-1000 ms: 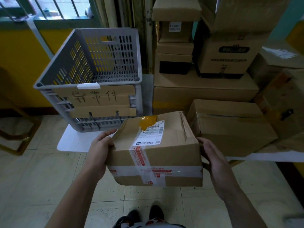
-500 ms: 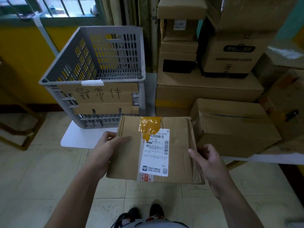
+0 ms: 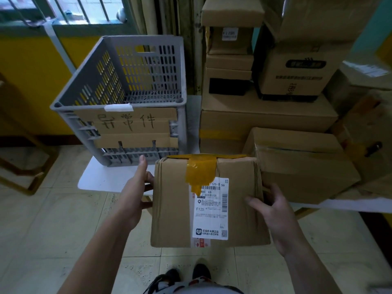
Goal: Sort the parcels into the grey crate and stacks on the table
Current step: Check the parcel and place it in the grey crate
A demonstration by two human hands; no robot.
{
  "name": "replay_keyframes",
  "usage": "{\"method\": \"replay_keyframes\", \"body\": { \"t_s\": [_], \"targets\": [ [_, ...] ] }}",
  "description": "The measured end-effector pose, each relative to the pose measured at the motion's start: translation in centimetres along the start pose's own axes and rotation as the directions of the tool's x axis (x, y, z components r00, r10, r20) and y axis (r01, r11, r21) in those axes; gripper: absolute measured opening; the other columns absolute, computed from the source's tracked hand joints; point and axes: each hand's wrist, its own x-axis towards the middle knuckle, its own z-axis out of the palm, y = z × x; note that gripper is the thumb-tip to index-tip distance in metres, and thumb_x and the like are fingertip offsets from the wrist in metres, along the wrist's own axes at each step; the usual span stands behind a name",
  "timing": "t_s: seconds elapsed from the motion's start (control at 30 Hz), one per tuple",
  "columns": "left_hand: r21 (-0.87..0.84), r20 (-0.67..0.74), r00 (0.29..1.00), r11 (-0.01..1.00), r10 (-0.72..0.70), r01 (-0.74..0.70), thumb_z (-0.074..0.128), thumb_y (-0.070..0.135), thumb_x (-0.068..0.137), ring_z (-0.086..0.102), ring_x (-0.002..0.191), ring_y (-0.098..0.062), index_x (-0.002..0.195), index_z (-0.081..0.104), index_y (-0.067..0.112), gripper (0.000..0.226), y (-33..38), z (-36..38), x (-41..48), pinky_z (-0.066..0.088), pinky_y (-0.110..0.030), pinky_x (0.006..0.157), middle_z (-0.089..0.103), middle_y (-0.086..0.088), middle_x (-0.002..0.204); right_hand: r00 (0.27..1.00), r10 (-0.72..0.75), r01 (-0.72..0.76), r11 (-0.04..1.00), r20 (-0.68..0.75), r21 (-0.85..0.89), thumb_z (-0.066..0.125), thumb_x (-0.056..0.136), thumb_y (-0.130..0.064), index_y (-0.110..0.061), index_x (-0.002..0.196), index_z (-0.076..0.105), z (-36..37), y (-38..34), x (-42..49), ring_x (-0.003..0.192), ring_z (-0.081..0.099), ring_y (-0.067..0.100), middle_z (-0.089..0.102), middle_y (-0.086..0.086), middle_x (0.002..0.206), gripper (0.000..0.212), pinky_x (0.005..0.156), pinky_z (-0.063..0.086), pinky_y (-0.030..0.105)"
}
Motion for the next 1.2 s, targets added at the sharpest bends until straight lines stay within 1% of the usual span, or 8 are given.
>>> {"method": "replay_keyframes", "body": {
  "t_s": [0.17, 0.3, 0.5, 0.7, 0.8, 0.93, 1.07, 1.2],
  "targets": [
    [0.034, -0.019, 0.997, 0.996, 0.077, -0.077, 0.047, 0.036, 0.101, 0.057, 0.101, -0.02, 0.091, 0.069, 0.012, 0.034, -0.5, 0.8, -0.1, 0.044, -0.042, 0.084, 0.064, -0.003, 0.094, 0.995, 0.1, -0.101, 0.985, 0.018, 0.14, 0.073, 0.052, -0.083, -0.025, 0.123, 0.06, 0.1, 0.4, 0.0, 0.117, 0.06, 0.02, 0.068, -0.002, 0.121, 0.093, 0.106, 0.041, 0.053],
    [-0.041, -0.012, 0.995, 0.994, 0.101, -0.102, 0.05, 0.024, 0.099, 0.056, 0.108, -0.018, 0.114, 0.065, 0.01, 0.026, -0.4, 0.6, -0.3, 0.04, -0.037, 0.077, 0.065, -0.003, 0.111, 0.994, 0.11, -0.108, 0.986, -0.01, 0.13, 0.061, 0.036, -0.098, -0.029, 0.124, 0.06, 0.6, 0.8, 0.3, 0.119, 0.057, 0.021, 0.065, -0.002, 0.125, 0.111, 0.108, 0.04, 0.054],
    [-0.01, 0.053, 0.991, 0.992, 0.126, -0.125, 0.06, 0.044, 0.088, 0.05, 0.125, -0.021, 0.12, 0.065, 0.025, 0.038, -0.2, 0.3, -0.5, 0.04, -0.043, 0.09, 0.062, 0.001, 0.127, 0.993, 0.12, -0.118, 0.973, 0.002, 0.196, 0.069, 0.062, -0.07, -0.024, 0.119, 0.063, 0.7, 1.3, 0.3, 0.112, 0.061, 0.025, 0.067, 0.006, 0.118, 0.073, 0.102, 0.044, 0.053],
    [0.142, 0.192, 0.979, 0.989, -0.07, 0.043, 0.072, 0.092, 0.024, 0.013, 0.152, -0.028, 0.157, 0.007, 0.046, 0.155, -0.2, -0.8, -0.2, 0.018, -0.06, 0.118, 0.009, 0.005, 0.167, 0.981, 0.176, -0.144, 0.942, -0.081, 0.303, 0.041, 0.096, -0.035, -0.009, 0.096, 0.058, 1.5, 3.1, 0.7, 0.086, 0.053, 0.024, 0.058, 0.013, 0.094, 0.03, 0.075, 0.04, 0.039],
    [0.187, 0.22, 0.971, 0.981, -0.093, 0.052, 0.069, 0.096, 0.024, 0.02, 0.151, -0.028, 0.157, 0.007, 0.045, 0.155, -0.2, -1.0, -0.3, 0.028, -0.059, 0.114, 0.015, 0.002, 0.167, 0.977, 0.198, -0.161, 0.933, -0.085, 0.321, 0.037, 0.1, -0.03, -0.013, 0.088, 0.06, 2.0, 3.2, 0.6, 0.084, 0.054, 0.022, 0.061, 0.008, 0.086, 0.031, 0.073, 0.04, 0.037],
    [0.193, 0.113, 0.992, 0.981, -0.054, 0.031, 0.059, 0.076, 0.064, 0.044, 0.132, -0.029, 0.159, 0.015, 0.032, 0.114, -0.3, -1.1, -0.1, 0.039, -0.048, 0.1, 0.03, -0.007, 0.161, 0.972, 0.205, -0.149, 0.914, -0.114, 0.376, 0.037, 0.101, -0.03, -0.015, 0.084, 0.062, 1.9, 3.2, 1.1, 0.082, 0.055, 0.021, 0.063, 0.006, 0.082, 0.034, 0.07, 0.041, 0.036],
    [0.28, 0.068, 0.997, 0.959, 0.02, -0.039, 0.062, 0.078, 0.063, 0.059, 0.11, -0.021, 0.158, 0.021, 0.033, 0.113, 0.3, -2.5, 0.4, 0.047, -0.035, 0.077, 0.054, 0.001, 0.141, 0.952, 0.275, -0.204, 0.896, -0.133, 0.394, 0.037, 0.1, -0.037, -0.016, 0.098, 0.066, 1.7, 3.3, 2.0, 0.091, 0.06, 0.024, 0.068, 0.01, 0.095, 0.036, 0.072, 0.045, 0.036],
    [0.379, 0.156, 0.988, 0.924, -0.004, -0.056, 0.069, 0.09, 0.051, 0.069, 0.092, -0.016, 0.145, 0.045, 0.038, 0.11, 0.8, -2.8, 0.1, 0.051, -0.033, 0.079, 0.07, 0.006, 0.106, 0.936, 0.318, -0.251, 0.904, -0.152, 0.347, 0.036, 0.1, -0.039, -0.021, 0.089, 0.064, 2.5, 3.5, 2.2, 0.085, 0.058, 0.024, 0.066, 0.01, 0.092, 0.035, 0.067, 0.044, 0.034]
  ]
}}
